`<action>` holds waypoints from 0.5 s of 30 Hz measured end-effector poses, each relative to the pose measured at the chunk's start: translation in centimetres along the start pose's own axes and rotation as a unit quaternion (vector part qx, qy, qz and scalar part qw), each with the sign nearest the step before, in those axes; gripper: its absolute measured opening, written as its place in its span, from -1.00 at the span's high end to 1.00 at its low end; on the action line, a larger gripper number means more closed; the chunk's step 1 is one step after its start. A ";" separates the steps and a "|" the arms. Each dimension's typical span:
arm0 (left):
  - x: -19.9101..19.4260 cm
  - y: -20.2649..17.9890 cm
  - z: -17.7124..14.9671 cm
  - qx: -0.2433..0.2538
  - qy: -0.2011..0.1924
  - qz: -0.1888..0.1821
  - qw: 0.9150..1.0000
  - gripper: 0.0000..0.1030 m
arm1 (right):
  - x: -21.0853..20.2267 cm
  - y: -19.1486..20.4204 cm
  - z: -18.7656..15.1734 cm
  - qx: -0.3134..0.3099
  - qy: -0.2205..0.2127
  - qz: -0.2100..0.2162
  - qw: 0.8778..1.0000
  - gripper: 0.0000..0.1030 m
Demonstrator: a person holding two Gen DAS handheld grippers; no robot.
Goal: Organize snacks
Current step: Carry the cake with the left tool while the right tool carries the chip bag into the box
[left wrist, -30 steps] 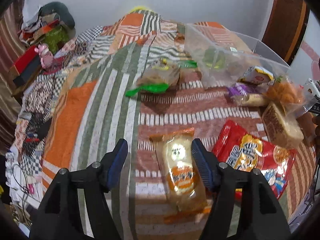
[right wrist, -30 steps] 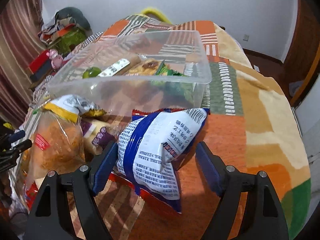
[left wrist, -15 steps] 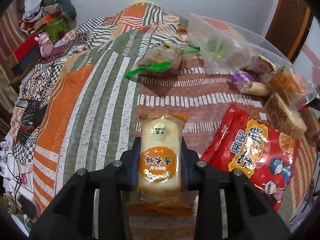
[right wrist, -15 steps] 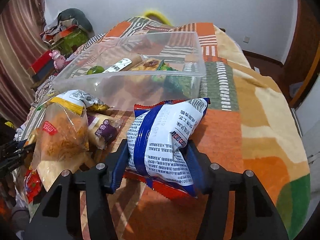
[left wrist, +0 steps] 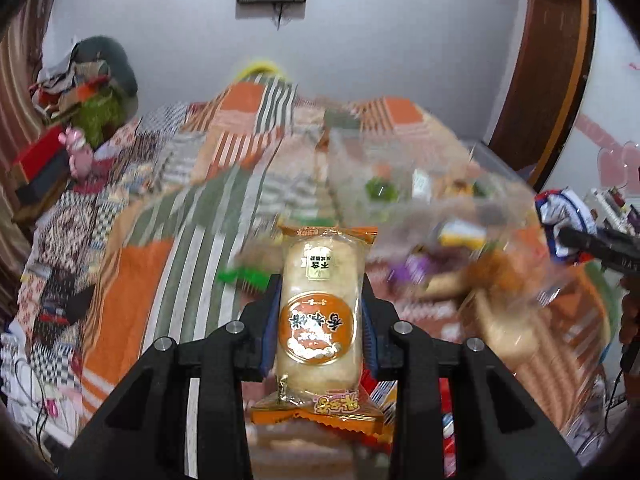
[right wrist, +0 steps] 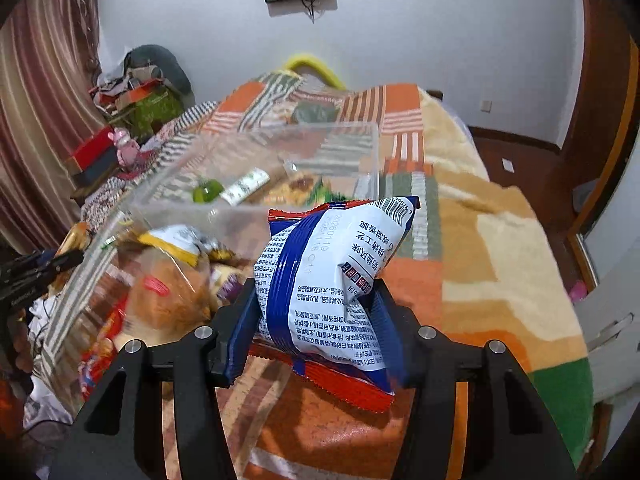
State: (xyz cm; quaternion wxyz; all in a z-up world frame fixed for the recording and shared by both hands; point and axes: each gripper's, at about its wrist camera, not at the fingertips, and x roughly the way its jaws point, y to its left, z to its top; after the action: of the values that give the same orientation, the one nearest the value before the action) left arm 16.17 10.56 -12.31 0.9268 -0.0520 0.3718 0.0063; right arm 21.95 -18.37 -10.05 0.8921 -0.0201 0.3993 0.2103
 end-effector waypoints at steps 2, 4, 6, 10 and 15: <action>-0.1 -0.6 1.2 0.004 -0.012 -0.005 1.000 0.34 | -0.3 0.1 0.5 -0.004 -0.009 0.000 1.000 0.01; 0.0 -1.2 2.4 0.010 -0.022 -0.008 1.000 0.34 | -0.4 0.1 1.3 -0.005 -0.021 0.001 1.000 0.01; 0.2 -1.9 3.5 0.015 -0.031 -0.012 0.999 0.34 | -0.4 0.1 1.9 -0.006 -0.031 0.003 1.000 0.01; 1.0 -3.0 5.0 0.021 -0.042 -0.018 0.999 0.34 | -0.4 0.6 2.9 -0.009 -0.049 0.001 0.999 0.01; 2.8 -3.7 6.7 0.018 -0.042 -0.030 0.999 0.34 | 0.4 0.8 4.4 -0.011 -0.062 0.001 0.998 0.01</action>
State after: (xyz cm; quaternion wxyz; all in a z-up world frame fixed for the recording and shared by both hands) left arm 22.98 7.43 -9.05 0.9421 -0.0461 0.3311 -0.0263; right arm 24.95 -16.59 -7.24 0.9149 -0.0161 0.3407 0.2158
